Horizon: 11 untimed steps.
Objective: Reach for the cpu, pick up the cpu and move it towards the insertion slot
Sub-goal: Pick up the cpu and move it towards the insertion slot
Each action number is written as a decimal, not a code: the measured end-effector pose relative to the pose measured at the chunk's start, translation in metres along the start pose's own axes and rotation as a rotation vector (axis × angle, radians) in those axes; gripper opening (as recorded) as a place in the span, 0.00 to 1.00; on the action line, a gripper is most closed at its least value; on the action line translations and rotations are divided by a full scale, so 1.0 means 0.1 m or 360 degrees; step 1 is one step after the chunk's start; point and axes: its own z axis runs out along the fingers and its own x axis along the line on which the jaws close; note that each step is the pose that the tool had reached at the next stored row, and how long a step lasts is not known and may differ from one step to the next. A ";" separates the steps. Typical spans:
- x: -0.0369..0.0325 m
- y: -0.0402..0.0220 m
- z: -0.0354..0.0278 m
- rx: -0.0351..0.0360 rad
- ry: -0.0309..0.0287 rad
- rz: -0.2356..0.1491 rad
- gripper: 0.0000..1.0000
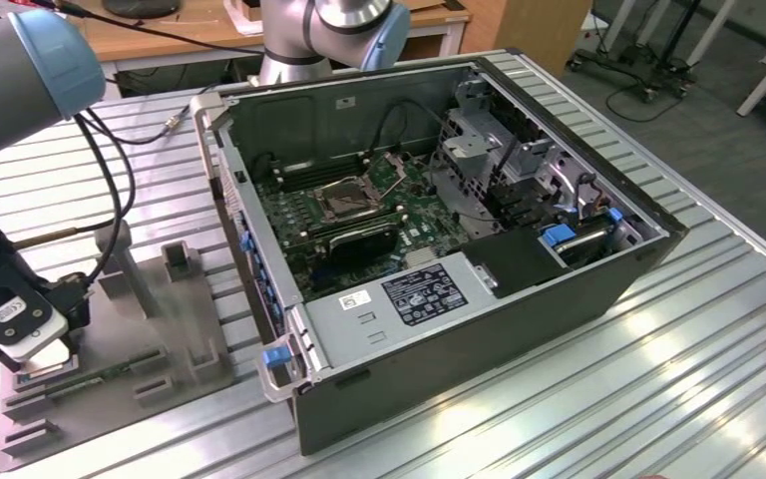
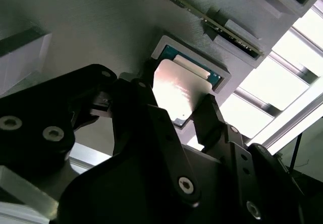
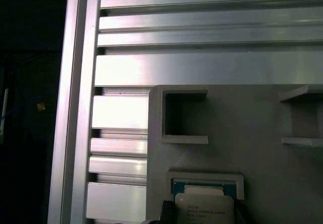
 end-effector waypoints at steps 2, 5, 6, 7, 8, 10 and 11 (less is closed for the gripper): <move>0.000 0.000 0.000 0.0000 0.00001 0.0000 0.54; 0.000 0.000 0.001 0.0000 -0.00001 0.0000 0.54; 0.000 0.000 0.001 0.0000 0.00000 0.0000 0.54; 0.000 0.000 0.001 0.0000 -0.00001 0.0000 0.54; 0.000 0.000 0.001 0.0000 -0.00001 0.0000 0.54; 0.000 0.000 0.001 0.0000 -0.00002 0.0000 0.54; 0.000 0.000 0.000 0.0000 -0.00005 0.0000 0.54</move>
